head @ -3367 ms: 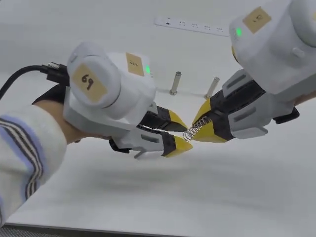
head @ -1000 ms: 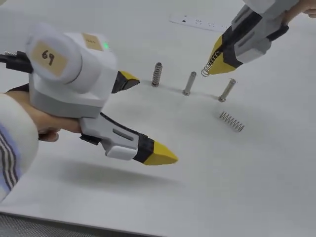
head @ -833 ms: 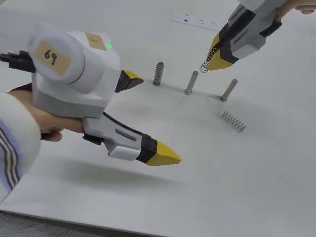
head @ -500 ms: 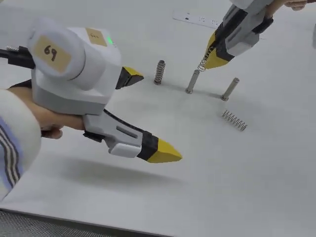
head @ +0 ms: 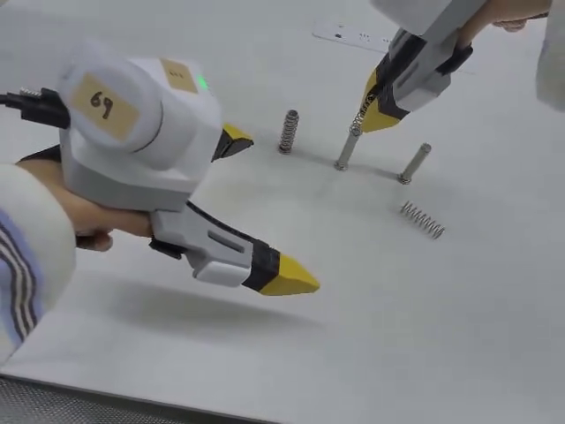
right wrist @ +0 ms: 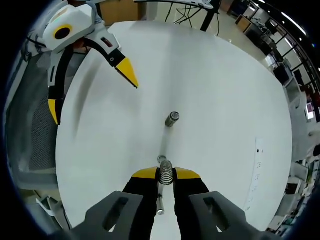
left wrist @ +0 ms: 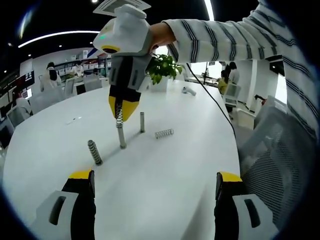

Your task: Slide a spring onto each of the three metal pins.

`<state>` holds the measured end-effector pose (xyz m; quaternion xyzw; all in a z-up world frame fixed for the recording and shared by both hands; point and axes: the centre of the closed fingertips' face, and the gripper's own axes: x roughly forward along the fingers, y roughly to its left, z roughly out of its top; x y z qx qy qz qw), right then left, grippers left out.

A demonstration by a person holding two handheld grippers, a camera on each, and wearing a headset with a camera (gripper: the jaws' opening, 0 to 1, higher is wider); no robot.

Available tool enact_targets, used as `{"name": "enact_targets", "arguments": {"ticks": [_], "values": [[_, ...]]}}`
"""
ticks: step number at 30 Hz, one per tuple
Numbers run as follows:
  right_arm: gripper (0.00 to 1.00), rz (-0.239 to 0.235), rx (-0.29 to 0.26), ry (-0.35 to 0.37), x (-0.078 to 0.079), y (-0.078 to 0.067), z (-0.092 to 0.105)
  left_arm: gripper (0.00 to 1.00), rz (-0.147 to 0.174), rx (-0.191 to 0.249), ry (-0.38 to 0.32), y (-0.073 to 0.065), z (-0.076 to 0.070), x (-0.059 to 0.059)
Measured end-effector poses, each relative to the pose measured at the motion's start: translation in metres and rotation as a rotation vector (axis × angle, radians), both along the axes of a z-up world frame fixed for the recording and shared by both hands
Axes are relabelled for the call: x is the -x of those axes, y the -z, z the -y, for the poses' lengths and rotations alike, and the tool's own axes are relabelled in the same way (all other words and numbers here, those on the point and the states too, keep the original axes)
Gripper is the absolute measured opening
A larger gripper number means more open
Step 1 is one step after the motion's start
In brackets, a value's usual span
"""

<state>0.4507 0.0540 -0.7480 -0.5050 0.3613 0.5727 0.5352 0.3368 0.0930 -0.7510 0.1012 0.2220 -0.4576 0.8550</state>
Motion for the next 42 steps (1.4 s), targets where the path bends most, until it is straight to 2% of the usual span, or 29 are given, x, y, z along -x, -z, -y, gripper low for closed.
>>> {"name": "enact_targets", "arguments": {"ticks": [8,11,13,16,21,27,33,42], "values": [[0.08,-0.024,0.021,0.011,0.001,0.011,0.001,0.98,-0.011,-0.002,0.002,0.002,0.0,0.002],[0.08,-0.032,0.04,0.004,0.001,0.017,0.001,0.98,-0.028,-0.006,-0.006,0.006,-0.001,0.002],[0.08,-0.038,0.043,0.009,0.0,0.02,0.0,0.98,-0.027,-0.007,-0.006,0.005,-0.001,0.002],[0.08,-0.044,0.055,0.014,-0.005,0.026,0.001,0.98,-0.019,0.02,-0.017,-0.003,-0.001,0.0],[0.08,-0.043,0.081,0.017,-0.004,0.034,0.005,0.98,-0.011,0.031,-0.026,-0.006,-0.004,-0.002],[0.09,-0.054,0.096,0.022,-0.002,0.044,0.004,0.98,-0.038,-0.03,-0.013,0.01,-0.007,0.002],[0.09,-0.056,0.102,0.019,-0.004,0.05,0.002,0.98,-0.038,-0.016,-0.015,0.008,-0.006,0.001],[0.09,-0.053,0.102,0.025,-0.008,0.053,-0.002,0.98,-0.048,-0.032,-0.021,0.012,-0.008,0.002]]}}
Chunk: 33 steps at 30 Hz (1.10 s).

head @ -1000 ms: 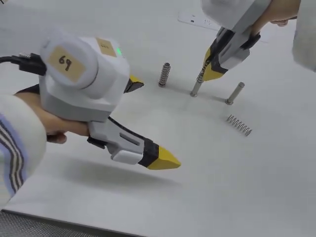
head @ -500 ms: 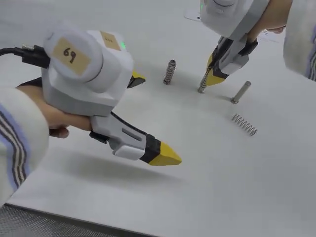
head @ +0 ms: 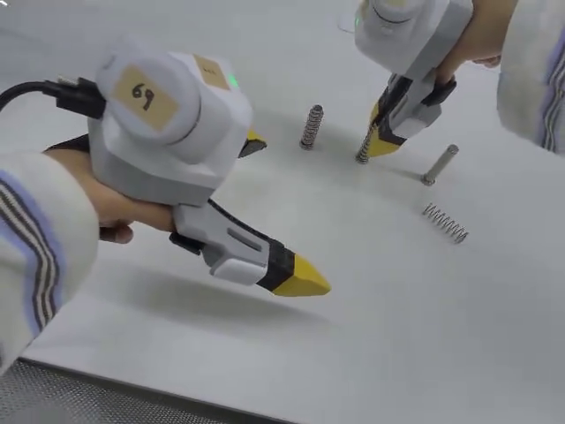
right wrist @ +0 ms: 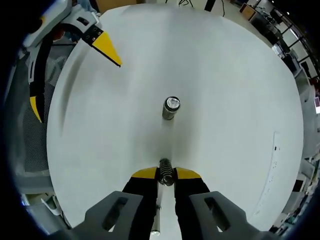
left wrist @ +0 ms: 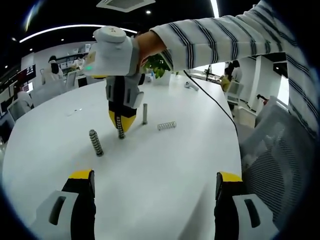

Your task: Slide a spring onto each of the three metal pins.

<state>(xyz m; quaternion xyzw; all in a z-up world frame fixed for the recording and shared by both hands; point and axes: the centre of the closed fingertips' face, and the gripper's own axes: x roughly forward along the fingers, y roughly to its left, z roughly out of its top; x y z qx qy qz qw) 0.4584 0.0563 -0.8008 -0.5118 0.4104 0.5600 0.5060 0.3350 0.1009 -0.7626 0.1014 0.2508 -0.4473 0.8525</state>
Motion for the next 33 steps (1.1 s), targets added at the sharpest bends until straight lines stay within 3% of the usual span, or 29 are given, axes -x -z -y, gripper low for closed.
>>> {"name": "enact_targets", "arguments": {"ticks": [9,21,25,33], "values": [[0.1,0.006,0.013,-0.031,0.0,0.002,0.0,0.98,-0.014,-0.031,0.02,0.008,0.003,0.003],[0.27,0.023,0.019,-0.053,-0.001,0.002,0.002,0.98,-0.022,-0.021,0.024,0.007,0.006,0.004],[0.31,0.027,0.011,-0.066,0.003,-0.003,0.002,0.98,-0.028,-0.022,0.033,0.008,0.008,0.007],[0.34,0.083,0.043,-0.14,0.008,-0.018,0.01,0.95,-0.026,-0.031,0.032,0.008,0.009,0.006]]}}
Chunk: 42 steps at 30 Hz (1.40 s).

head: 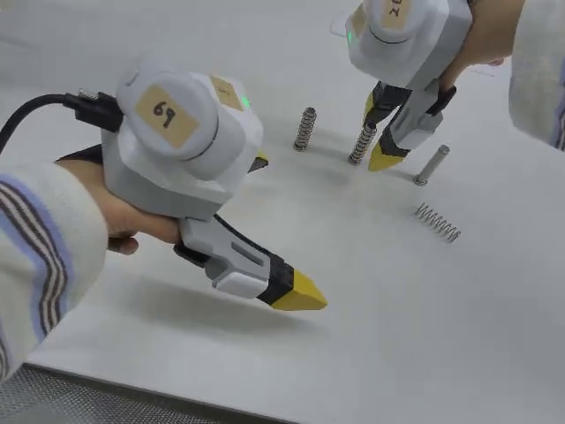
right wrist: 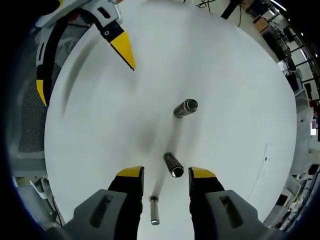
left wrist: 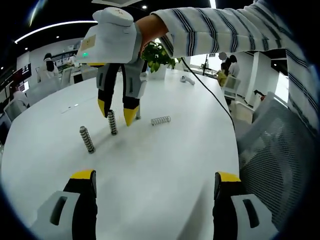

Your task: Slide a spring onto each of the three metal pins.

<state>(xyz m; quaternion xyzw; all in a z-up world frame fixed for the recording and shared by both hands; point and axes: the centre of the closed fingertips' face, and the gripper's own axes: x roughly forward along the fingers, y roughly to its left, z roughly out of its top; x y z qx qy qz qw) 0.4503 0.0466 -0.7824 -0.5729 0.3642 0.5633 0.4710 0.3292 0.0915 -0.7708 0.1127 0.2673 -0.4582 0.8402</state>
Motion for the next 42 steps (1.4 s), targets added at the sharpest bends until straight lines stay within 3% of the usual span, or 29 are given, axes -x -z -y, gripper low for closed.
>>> {"name": "enact_targets", "arguments": {"ticks": [8,19,23,27,30,33,34,36,39,42], "values": [[0.44,0.033,-0.042,0.036,0.001,-0.022,0.006,0.96,-0.014,0.023,-0.022,-0.001,-0.002,-0.002],[0.57,0.023,-0.139,0.087,0.028,-0.05,0.013,0.98,-0.013,0.04,-0.02,-0.007,-0.001,-0.004],[0.58,0.042,-0.145,0.108,0.031,-0.053,0.019,0.98,-0.03,0.041,-0.055,-0.008,-0.005,-0.008],[0.64,0.044,-0.186,0.137,0.038,-0.059,0.024,0.98,-0.034,0.043,-0.054,-0.01,-0.007,-0.006],[0.69,0.053,-0.225,0.17,0.039,-0.063,0.027,0.98,-0.022,0.046,-0.06,-0.015,-0.01,-0.008],[0.77,0.124,-0.231,0.195,0.032,-0.068,0.037,0.98,-0.02,0.041,-0.066,-0.018,-0.013,-0.009],[0.78,0.125,-0.235,0.204,0.032,-0.069,0.039,0.98,-0.029,0.036,-0.068,-0.018,-0.014,-0.009],[0.79,0.114,-0.267,0.244,0.034,-0.071,0.042,0.98,-0.005,0.021,-0.062,-0.02,-0.016,-0.011],[0.81,0.089,-0.303,0.28,0.039,-0.073,0.045,0.98,-0.006,0.016,-0.076,-0.022,-0.02,-0.012],[0.84,0.083,-0.319,0.311,0.044,-0.072,0.053,0.98,0.013,0.014,-0.114,-0.028,-0.026,-0.018]]}}
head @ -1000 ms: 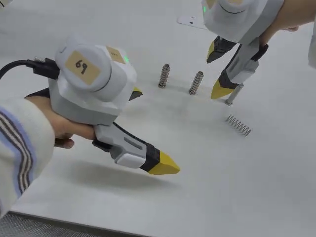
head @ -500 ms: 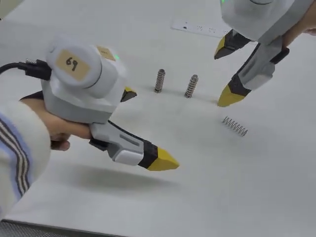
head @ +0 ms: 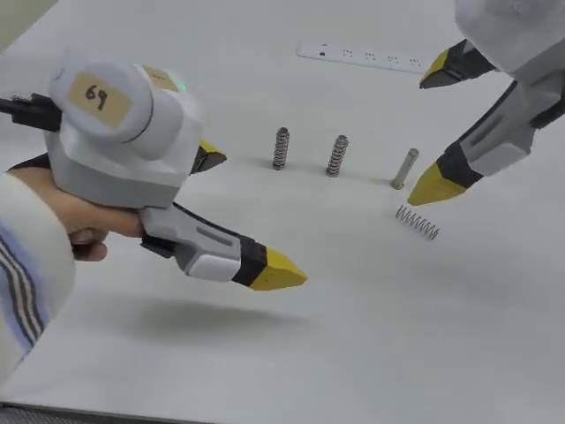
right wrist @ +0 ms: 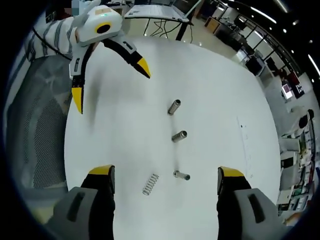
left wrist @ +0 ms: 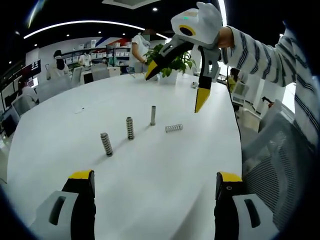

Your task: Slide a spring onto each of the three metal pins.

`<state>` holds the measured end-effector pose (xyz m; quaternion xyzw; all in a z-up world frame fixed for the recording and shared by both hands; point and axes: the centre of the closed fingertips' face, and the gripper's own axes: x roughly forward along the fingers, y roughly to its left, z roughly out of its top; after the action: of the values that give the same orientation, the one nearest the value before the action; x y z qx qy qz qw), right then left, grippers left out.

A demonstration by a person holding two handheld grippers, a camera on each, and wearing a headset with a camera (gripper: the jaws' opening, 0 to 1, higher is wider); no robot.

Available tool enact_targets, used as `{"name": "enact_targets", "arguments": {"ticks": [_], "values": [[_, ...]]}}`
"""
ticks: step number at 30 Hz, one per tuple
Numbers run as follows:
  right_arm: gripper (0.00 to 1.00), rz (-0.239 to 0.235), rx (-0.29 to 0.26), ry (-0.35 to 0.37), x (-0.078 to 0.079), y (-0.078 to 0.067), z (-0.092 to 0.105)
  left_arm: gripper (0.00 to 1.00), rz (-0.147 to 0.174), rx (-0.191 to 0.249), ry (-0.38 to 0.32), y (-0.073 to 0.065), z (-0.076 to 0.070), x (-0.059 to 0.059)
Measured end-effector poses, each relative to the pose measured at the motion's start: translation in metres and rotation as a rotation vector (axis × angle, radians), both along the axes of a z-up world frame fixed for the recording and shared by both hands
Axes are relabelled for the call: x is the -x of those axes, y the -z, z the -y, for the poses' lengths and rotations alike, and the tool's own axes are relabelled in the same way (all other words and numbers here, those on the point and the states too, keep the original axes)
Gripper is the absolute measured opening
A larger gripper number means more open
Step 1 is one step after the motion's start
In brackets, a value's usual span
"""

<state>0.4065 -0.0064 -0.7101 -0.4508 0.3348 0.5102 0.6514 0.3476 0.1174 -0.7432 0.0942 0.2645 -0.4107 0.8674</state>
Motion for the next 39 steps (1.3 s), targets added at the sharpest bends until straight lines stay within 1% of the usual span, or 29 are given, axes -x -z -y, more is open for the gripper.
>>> {"name": "enact_targets", "arguments": {"ticks": [2,3,4,8,10,11,12,13,15,17,19,20,22,26,28,30,35,39], "values": [[0.87,-0.013,-0.025,0.044,0.003,0.001,0.005,0.98,0.007,0.016,-0.014,-0.005,-0.002,-0.003],[0.89,-0.018,-0.036,0.05,0.004,0.002,0.007,0.98,0.008,0.018,-0.02,-0.007,-0.003,-0.004],[0.9,-0.027,-0.057,0.07,0.007,0.003,0.009,0.98,0.009,0.017,-0.025,-0.009,-0.004,-0.005],[0.9,-0.036,-0.112,0.135,0.011,0.005,0.017,0.98,0.014,0.005,-0.028,-0.011,-0.006,-0.005],[0.9,-0.021,-0.146,0.166,0.01,0.008,0.021,0.98,0.01,0.003,-0.025,-0.012,-0.007,-0.003],[0.89,0.009,-0.173,0.204,0.006,0.009,0.023,0.98,0.01,0.001,-0.026,-0.012,-0.007,-0.003],[0.88,0.014,-0.186,0.213,0.007,0.011,0.024,0.98,0.008,-0.002,-0.027,-0.012,-0.008,-0.003],[0.88,0.003,-0.187,0.22,0.009,0.013,0.027,0.98,0.007,-0.008,-0.027,-0.012,-0.008,-0.002],[0.9,-0.018,-0.216,0.25,0.014,0.016,0.029,0.98,0.0,-0.02,-0.024,-0.011,-0.01,0.0],[0.92,-0.021,-0.256,0.279,0.016,0.017,0.03,0.98,-0.001,-0.033,-0.021,-0.009,-0.011,0.0],[0.93,-0.027,-0.286,0.294,0.019,0.018,0.031,0.98,-0.003,-0.034,-0.025,-0.01,-0.013,0.001],[0.93,-0.031,-0.308,0.307,0.024,0.019,0.029,0.98,-0.003,-0.032,-0.028,-0.01,-0.013,0.001],[0.94,-0.046,-0.34,0.328,0.029,0.021,0.029,0.98,-0.004,-0.033,-0.033,-0.01,-0.015,0.001],[0.98,-0.046,-0.402,0.359,0.036,0.023,0.029,0.98,-0.009,-0.03,-0.038,-0.012,-0.017,0.003],[0.99,-0.035,-0.434,0.375,0.036,0.022,0.03,0.98,-0.011,-0.028,-0.042,-0.012,-0.019,0.003],[0.99,-0.036,-0.47,0.413,0.038,0.022,0.034,0.98,-0.011,-0.03,-0.053,-0.012,-0.022,0.003],[0.99,-0.027,-0.511,0.448,0.044,0.024,0.042,0.98,-0.017,-0.037,-0.073,-0.009,-0.032,0.003],[0.99,-0.027,-0.547,0.479,0.047,0.027,0.046,0.98,-0.022,-0.037,-0.074,-0.008,-0.035,0.005]]}}
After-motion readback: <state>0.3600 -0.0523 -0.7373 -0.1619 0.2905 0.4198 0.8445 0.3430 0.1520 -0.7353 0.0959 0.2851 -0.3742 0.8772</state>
